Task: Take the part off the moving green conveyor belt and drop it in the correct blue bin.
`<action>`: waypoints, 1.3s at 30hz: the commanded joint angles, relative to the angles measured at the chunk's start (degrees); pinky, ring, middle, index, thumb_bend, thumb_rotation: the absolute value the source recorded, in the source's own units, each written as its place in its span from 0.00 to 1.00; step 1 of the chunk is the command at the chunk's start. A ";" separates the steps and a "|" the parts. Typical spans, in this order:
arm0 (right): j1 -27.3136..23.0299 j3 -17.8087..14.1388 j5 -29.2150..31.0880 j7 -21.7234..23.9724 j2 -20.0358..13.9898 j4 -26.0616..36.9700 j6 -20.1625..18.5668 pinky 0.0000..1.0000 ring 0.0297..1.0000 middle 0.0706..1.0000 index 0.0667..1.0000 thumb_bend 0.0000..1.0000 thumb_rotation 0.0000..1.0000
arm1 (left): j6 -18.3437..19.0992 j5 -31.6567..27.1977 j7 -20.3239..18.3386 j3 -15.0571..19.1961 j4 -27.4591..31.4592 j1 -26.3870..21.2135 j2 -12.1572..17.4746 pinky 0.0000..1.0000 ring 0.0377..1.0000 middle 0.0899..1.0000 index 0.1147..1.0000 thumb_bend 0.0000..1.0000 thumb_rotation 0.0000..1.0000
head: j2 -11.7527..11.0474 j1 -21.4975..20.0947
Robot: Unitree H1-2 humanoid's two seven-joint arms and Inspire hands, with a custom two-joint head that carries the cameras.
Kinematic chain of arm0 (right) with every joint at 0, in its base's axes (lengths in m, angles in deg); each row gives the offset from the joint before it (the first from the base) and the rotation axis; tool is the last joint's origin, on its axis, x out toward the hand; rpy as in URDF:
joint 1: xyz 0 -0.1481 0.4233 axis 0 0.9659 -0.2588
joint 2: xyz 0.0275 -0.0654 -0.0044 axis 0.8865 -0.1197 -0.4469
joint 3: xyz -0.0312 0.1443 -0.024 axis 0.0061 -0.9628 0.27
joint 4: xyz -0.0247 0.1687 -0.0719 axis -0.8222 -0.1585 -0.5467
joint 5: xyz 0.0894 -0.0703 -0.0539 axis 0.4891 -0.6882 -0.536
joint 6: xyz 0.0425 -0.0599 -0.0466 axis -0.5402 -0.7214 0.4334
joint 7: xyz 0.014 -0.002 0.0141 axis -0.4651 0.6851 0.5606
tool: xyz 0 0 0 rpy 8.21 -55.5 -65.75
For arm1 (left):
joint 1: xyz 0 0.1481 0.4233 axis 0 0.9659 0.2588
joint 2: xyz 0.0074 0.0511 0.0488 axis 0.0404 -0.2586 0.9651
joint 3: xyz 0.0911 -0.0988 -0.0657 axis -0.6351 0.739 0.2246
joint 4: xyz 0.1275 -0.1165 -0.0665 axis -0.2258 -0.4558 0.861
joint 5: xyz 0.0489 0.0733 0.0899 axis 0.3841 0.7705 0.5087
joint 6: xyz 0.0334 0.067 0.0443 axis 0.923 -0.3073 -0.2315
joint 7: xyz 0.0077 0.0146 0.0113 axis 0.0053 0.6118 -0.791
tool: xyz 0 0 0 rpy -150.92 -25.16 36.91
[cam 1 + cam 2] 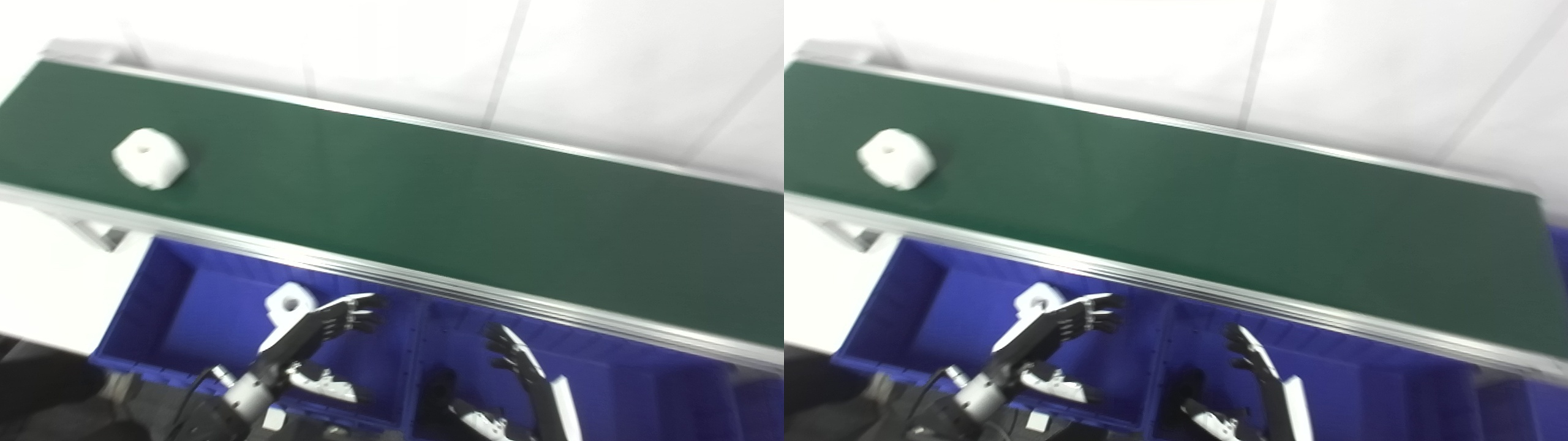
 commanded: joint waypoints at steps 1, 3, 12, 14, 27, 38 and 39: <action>-0.77 0.27 0.24 -0.92 -0.04 0.24 3.77 0.68 0.79 0.82 0.86 0.58 0.24 | -1.52 0.76 2.63 -0.76 0.64 -0.41 0.84 0.74 0.79 0.86 0.81 0.73 0.20 | -0.65 -0.51; -1.04 0.53 0.26 -1.23 -0.18 -0.34 3.83 0.68 0.78 0.81 0.85 0.58 0.25 | -1.52 1.56 4.72 -1.54 0.46 -0.53 1.42 0.74 0.79 0.86 0.81 0.73 0.19 | -1.35 -0.88; -2.05 2.13 1.28 -3.25 -0.93 -2.12 3.83 0.67 0.77 0.80 0.84 0.58 0.18 | -1.52 4.47 14.08 -5.31 2.03 -1.58 5.60 0.72 0.79 0.84 0.80 0.73 0.18 | -2.60 -2.17; -2.26 2.37 1.35 -3.60 -1.16 -2.38 3.84 0.67 0.77 0.80 0.84 0.59 0.18 | -1.52 4.45 15.74 -6.01 2.61 -2.18 6.62 0.72 0.79 0.84 0.80 0.73 0.16 | -2.64 -2.42; -3.46 3.67 2.06 -5.07 -1.92 -3.39 3.85 0.67 0.77 0.80 0.83 0.60 0.19 | -1.52 2.44 18.93 -1.88 11.65 -6.12 12.90 0.78 0.84 0.89 0.84 0.69 0.21 | -1.97 -4.60; -3.52 2.57 2.89 -3.29 -1.45 -2.57 3.82 0.68 0.78 0.80 0.84 0.62 0.19 | -1.51 4.67 18.41 6.03 12.59 -13.92 17.60 0.76 0.83 0.89 0.85 0.67 0.30 | -0.37 -6.09; -3.64 2.53 2.95 -3.29 -1.45 -2.64 3.83 0.68 0.78 0.80 0.84 0.62 0.18 | -1.50 4.98 18.19 6.48 12.20 -14.73 17.99 0.77 0.84 0.90 0.86 0.66 0.31 | -0.38 -6.12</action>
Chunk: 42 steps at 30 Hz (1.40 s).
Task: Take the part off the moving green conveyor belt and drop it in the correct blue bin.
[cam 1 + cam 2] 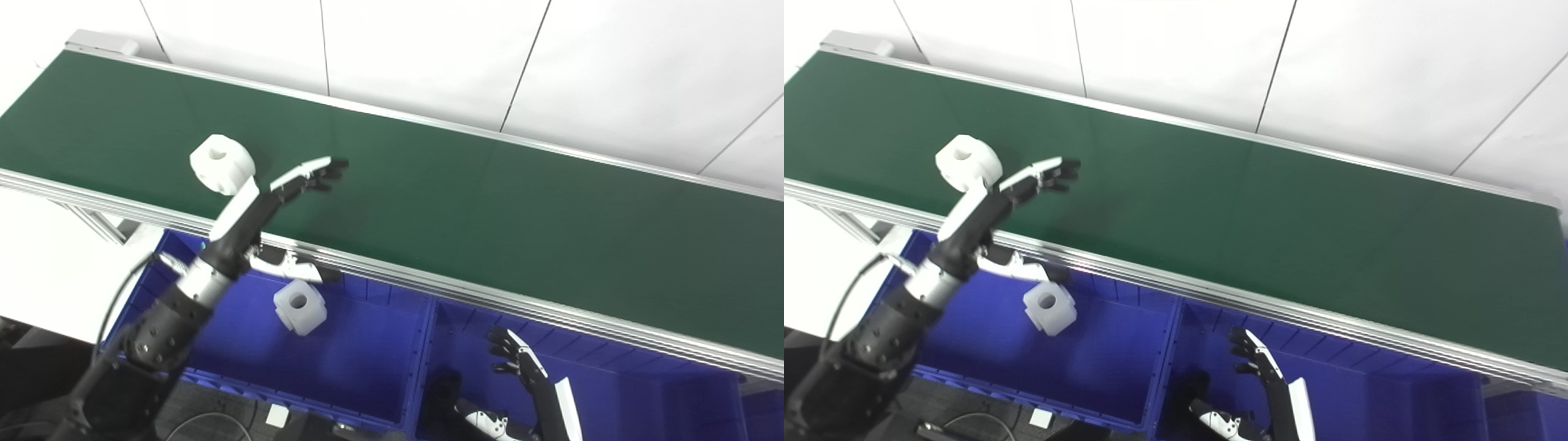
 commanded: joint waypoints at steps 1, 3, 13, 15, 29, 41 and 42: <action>-0.45 -0.29 0.66 0.16 0.33 1.74 3.43 0.68 0.78 0.80 0.84 0.62 0.17 | -1.49 0.85 0.24 1.07 -0.19 -2.42 1.90 0.76 0.84 0.90 0.85 0.66 0.30 | -0.15 -0.01; -0.41 -0.61 0.69 0.64 0.55 1.91 3.31 0.68 0.78 0.80 0.84 0.62 0.17 | -1.48 0.20 -0.26 1.66 -1.87 -4.57 2.84 0.77 0.84 0.89 0.85 0.66 0.28 | -0.06 -0.01; -0.23 -1.09 0.29 0.78 0.97 1.82 3.38 0.68 0.77 0.80 0.84 0.63 0.16 | -1.45 3.03 -1.30 3.10 -9.54 -12.45 8.81 0.86 0.90 0.92 0.88 0.64 0.24 | -0.19 -0.73; -0.16 -1.25 0.00 0.82 1.03 1.89 3.36 0.68 0.77 0.80 0.84 0.63 0.16 | -1.46 4.49 -1.05 3.21 -10.99 -13.57 9.47 0.87 0.90 0.93 0.89 0.64 0.24 | -0.24 -0.87; 0.23 -1.64 0.16 1.27 1.41 2.26 3.33 0.67 0.77 0.80 0.83 0.63 0.16 | 4.19 13.31 -5.08 1.00 -17.79 -20.04 12.97 0.80 0.89 0.94 0.88 0.74 0.10 | -0.12 -1.44; 0.82 -2.35 -0.60 1.61 1.65 2.87 3.20 0.66 0.77 0.80 0.83 0.63 0.17 | 8.05 18.19 -10.03 -4.36 -22.92 -22.86 14.71 0.86 0.94 0.96 0.89 0.81 0.05 | 0.38 -1.93; 0.94 -2.46 -0.53 1.72 1.71 2.98 3.12 0.66 0.77 0.80 0.83 0.64 0.17 | 9.05 18.12 -11.19 -4.98 -22.75 -22.98 14.76 0.87 0.94 0.97 0.89 0.81 0.05 | 0.47 -2.00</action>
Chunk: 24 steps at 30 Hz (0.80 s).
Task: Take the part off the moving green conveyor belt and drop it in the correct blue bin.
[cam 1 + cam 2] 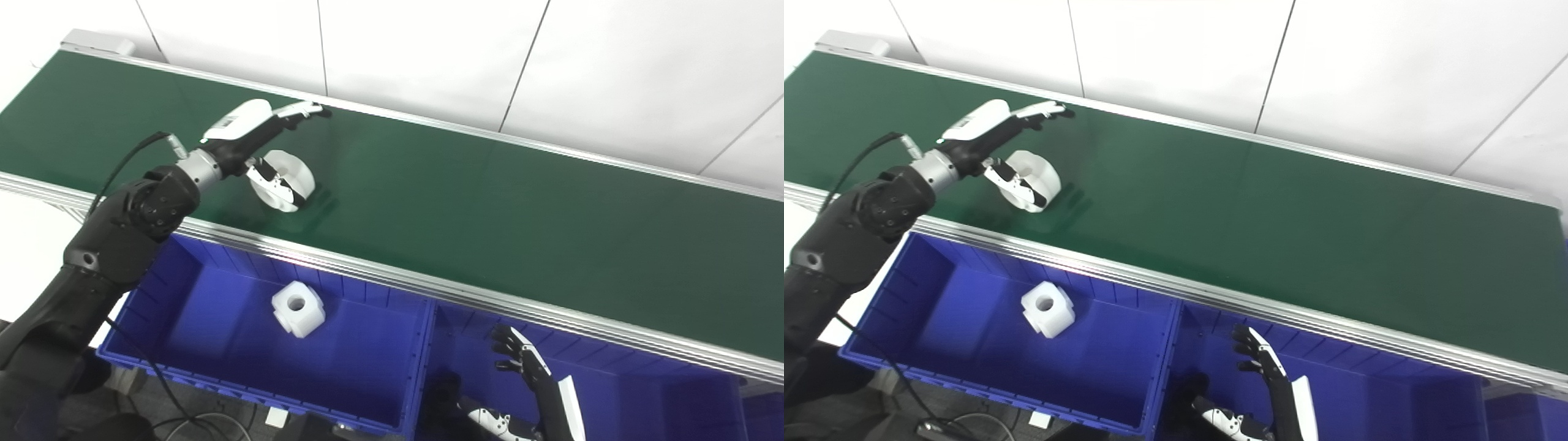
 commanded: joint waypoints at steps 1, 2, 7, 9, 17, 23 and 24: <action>0.49 -0.45 0.33 -0.06 0.41 1.96 3.09 0.66 0.77 0.80 0.83 0.64 0.17 | 1.91 -0.06 -1.92 -0.76 0.99 -2.45 2.05 0.89 0.95 0.97 0.90 0.83 0.03 | 0.04 -0.16; 0.54 -0.54 0.30 -0.05 0.45 1.96 3.15 0.66 0.77 0.80 0.83 0.64 0.16 | 2.52 0.05 -2.64 -1.28 0.97 -2.58 2.07 0.90 0.96 0.97 0.89 0.85 0.02 | 0.11 -0.20; 0.70 -0.90 0.17 0.01 0.52 2.14 3.19 0.67 0.77 0.80 0.84 0.64 0.17 | 5.12 -0.48 -5.23 -3.21 0.36 -2.94 1.75 0.96 0.96 0.97 0.88 0.87 0.01 | 0.41 -0.31; 0.67 -0.87 0.47 0.04 0.43 2.15 3.33 0.66 0.77 0.80 0.83 0.63 0.15 | 5.13 -0.44 -5.70 -3.90 -0.45 -3.15 1.56 0.90 0.96 0.97 0.88 0.87 0.00 | 0.44 -0.36; 1.02 -1.27 0.20 0.59 0.36 2.80 3.04 0.68 0.77 0.80 0.84 0.63 0.15 | 1.24 1.32 0.59 -4.64 -3.66 -3.38 -1.17 0.62 0.66 0.70 0.68 0.61 0.00 | 1.05 -0.91; 1.41 -1.61 -0.28 0.94 0.36 3.41 2.77 0.67 0.77 0.80 0.84 0.62 0.18 | -4.88 2.42 6.27 -4.83 -6.28 -3.81 -2.90 0.38 0.36 0.41 0.48 0.49 0.00 | 1.29 -0.95; 1.48 -1.65 -0.22 1.08 0.37 3.50 2.65 0.68 0.78 0.81 0.84 0.62 0.18 | -5.55 2.61 6.83 -4.81 -6.31 -3.82 -2.99 0.37 0.36 0.41 0.48 0.49 0.00 | 1.44 -0.92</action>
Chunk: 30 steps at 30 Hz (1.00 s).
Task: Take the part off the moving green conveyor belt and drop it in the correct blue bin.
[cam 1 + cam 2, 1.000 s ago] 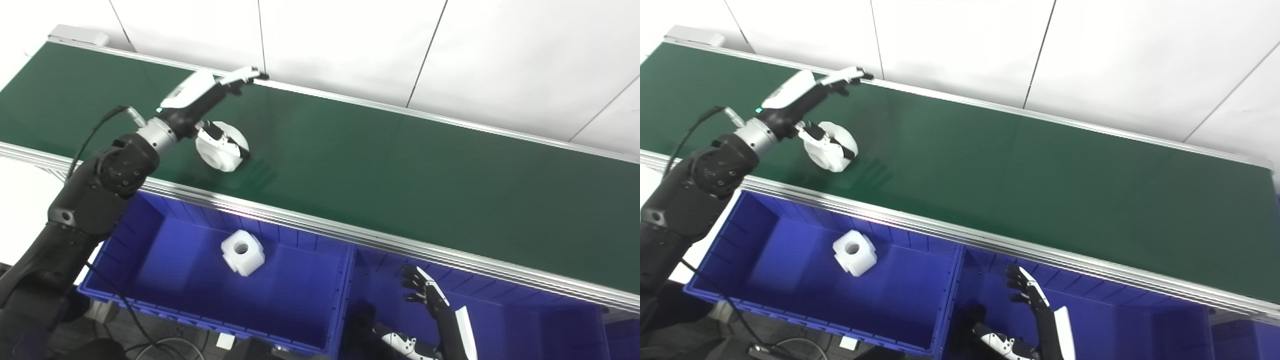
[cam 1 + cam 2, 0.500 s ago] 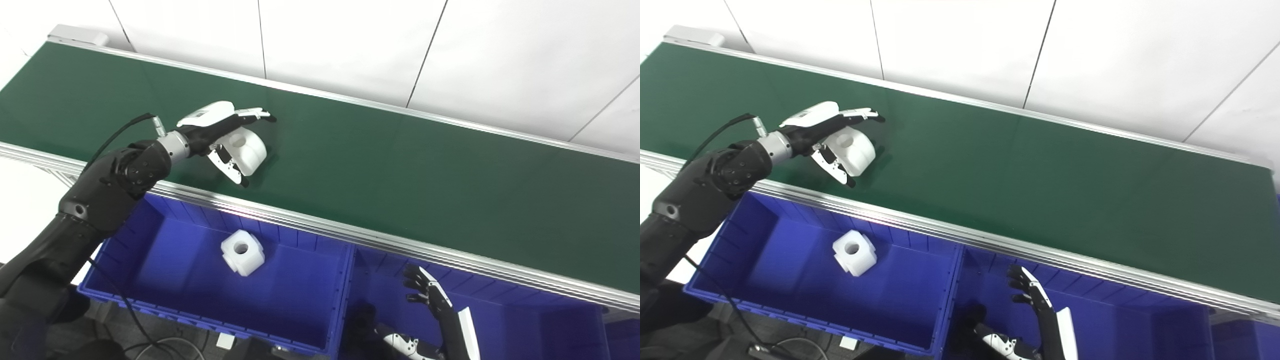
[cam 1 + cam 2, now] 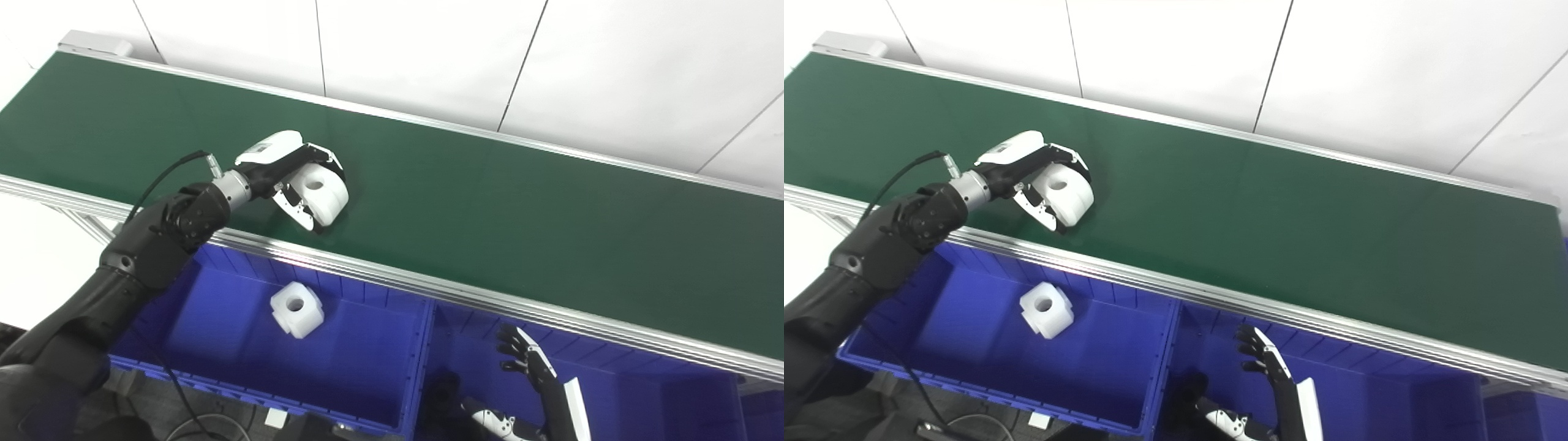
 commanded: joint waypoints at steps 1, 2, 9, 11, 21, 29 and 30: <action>0.21 -0.22 0.36 0.55 0.16 2.26 2.57 0.68 0.78 0.81 0.84 0.62 0.19 | -2.78 0.27 2.90 0.68 0.73 -1.74 0.83 0.38 0.37 0.41 0.48 0.49 0.00 | 0.14 0.02; 0.28 -0.27 0.30 0.64 0.19 2.43 2.41 0.68 0.78 0.81 0.84 0.62 0.19 | -3.18 0.13 3.17 0.85 0.91 -1.70 0.76 0.39 0.37 0.42 0.48 0.49 0.00 | 0.18 0.00; 0.82 -0.47 0.15 1.21 0.56 3.12 2.48 0.68 0.78 0.81 0.84 0.62 0.20 | -2.66 -3.52 3.08 3.27 6.53 0.78 -0.06 0.41 0.39 0.44 0.47 0.50 0.00 | 1.04 -0.92; 0.97 -0.42 0.25 1.22 0.53 3.11 2.75 0.68 0.78 0.81 0.84 0.62 0.20 | -3.23 -7.26 2.82 4.55 8.99 2.53 -1.17 0.40 0.39 0.44 0.47 0.50 0.00 | 1.66 -1.57; 2.54 -0.39 0.07 1.88 1.08 5.74 1.61 0.71 0.79 0.82 0.85 0.63 0.26 | -6.56 -18.86 2.41 2.22 21.16 14.74 -7.48 0.45 0.43 0.46 0.43 0.50 0.00 | 5.98 -9.13; 3.26 -0.54 -1.04 2.92 1.52 8.74 -1.43 0.71 0.80 0.82 0.86 0.62 0.30 | -6.53 -17.61 3.30 -2.04 23.68 24.45 -11.51 0.47 0.43 0.45 0.43 0.50 0.00 | 9.32 -10.66; 3.31 -0.52 -1.13 2.96 1.63 9.04 -1.65 0.71 0.80 0.82 0.86 0.62 0.30 | -6.52 -17.15 3.49 -2.50 23.52 25.31 -11.84 0.47 0.43 0.45 0.43 0.50 0.00 | 9.85 -10.74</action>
